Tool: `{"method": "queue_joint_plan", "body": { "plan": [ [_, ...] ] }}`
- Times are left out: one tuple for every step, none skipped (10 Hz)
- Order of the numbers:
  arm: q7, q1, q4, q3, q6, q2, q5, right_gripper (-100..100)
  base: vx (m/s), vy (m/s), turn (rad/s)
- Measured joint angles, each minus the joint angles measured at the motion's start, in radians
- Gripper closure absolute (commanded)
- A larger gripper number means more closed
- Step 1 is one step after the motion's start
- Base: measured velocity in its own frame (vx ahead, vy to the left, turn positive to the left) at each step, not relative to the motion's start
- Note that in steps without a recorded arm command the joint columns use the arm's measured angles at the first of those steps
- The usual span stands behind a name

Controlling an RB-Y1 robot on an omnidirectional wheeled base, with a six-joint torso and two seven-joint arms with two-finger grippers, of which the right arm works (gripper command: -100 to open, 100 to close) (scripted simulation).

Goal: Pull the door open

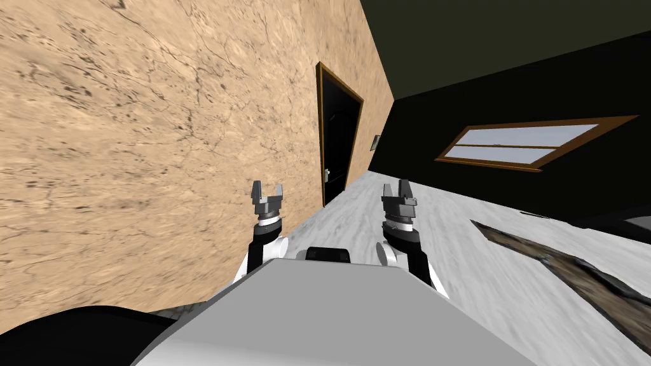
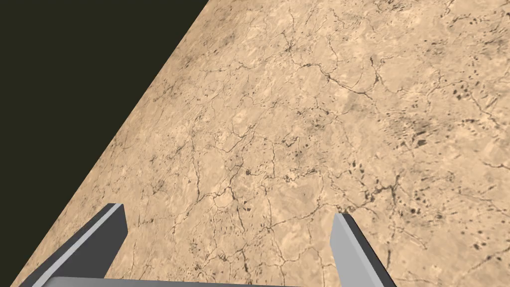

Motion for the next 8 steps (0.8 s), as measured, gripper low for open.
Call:
{"method": "queue_joint_plan", "body": {
  "plan": [
    [0.007, -0.01, 0.017, 0.0, -0.001, -0.007, 0.014, -100, 0.139, -0.014, 0.057],
    [0.015, -0.022, 0.037, 0.0, -0.001, -0.014, 0.03, -100, 0.116, -0.008, 0.046],
    [0.021, -0.033, 0.058, -0.005, -0.003, -0.023, 0.043, -100, 0.121, -0.009, 0.055],
    [0.028, -0.042, 0.077, -0.007, -0.005, -0.032, 0.059, -100, 0.163, 0.002, 0.059],
    [0.04, -0.052, 0.098, -0.001, -0.006, -0.036, 0.081, -100, 0.137, 0.0, 0.039],
    [0.049, -0.062, 0.116, -0.001, -0.006, -0.042, 0.095, -100, 0.102, -0.016, 0.035],
    [0.056, -0.067, 0.14, -0.001, -0.018, -0.046, 0.108, -100, 0.111, -0.023, 0.061],
    [0.064, -0.082, 0.165, -0.003, -0.021, -0.053, 0.125, -100, 0.107, -0.036, 0.051]
  ]
}}
